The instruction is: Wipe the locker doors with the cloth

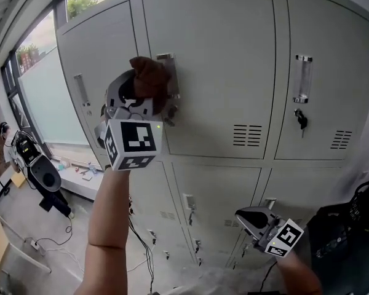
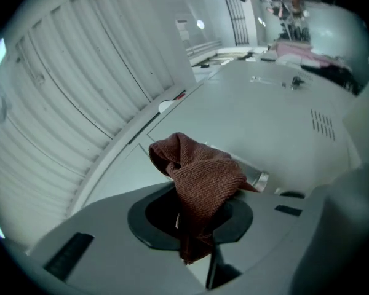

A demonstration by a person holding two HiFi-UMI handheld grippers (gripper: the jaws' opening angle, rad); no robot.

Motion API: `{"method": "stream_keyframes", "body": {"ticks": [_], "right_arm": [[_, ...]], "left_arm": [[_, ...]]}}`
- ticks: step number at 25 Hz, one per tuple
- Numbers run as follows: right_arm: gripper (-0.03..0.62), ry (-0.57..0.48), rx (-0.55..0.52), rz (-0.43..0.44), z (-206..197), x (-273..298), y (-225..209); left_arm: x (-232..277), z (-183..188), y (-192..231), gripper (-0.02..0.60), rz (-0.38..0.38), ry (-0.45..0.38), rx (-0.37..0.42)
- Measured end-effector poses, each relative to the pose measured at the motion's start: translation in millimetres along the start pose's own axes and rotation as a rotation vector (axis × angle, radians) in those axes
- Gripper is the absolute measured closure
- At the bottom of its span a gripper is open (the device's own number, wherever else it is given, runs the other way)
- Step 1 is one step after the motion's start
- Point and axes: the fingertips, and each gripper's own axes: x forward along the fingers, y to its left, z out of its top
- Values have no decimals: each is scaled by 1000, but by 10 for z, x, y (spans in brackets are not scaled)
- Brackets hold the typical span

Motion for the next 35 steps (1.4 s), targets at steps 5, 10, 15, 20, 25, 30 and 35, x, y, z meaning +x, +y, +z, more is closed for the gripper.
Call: {"method": "stream_keyframes", "body": {"ticks": [5,10,15,20,25,30,35], "right_arm": [[576,14,8,-3,-24,-34,60],[576,0,-3,-46,54,-138,40],[576,8,-45,-53,168,-231,90],[576,29,-118,-38,363,-306,188],[576,16,-166,-30,514,-266,229],[576,22,-165,-9,478,-197,275],[576,30,-157,37,422,-6,307]], "left_arm": [[-6,-180,227,517,102,-6,-126],[175,590,-87,517,87,-139,40],[248,1315,-752,517,-65,-267,174],[246,1892,-1416,517,-170,-352,322],[237,2186,-1659,517,-261,-403,290],[397,1849,-981,517,-110,-352,194],[479,1236,-163,517,8,-241,86]]}}
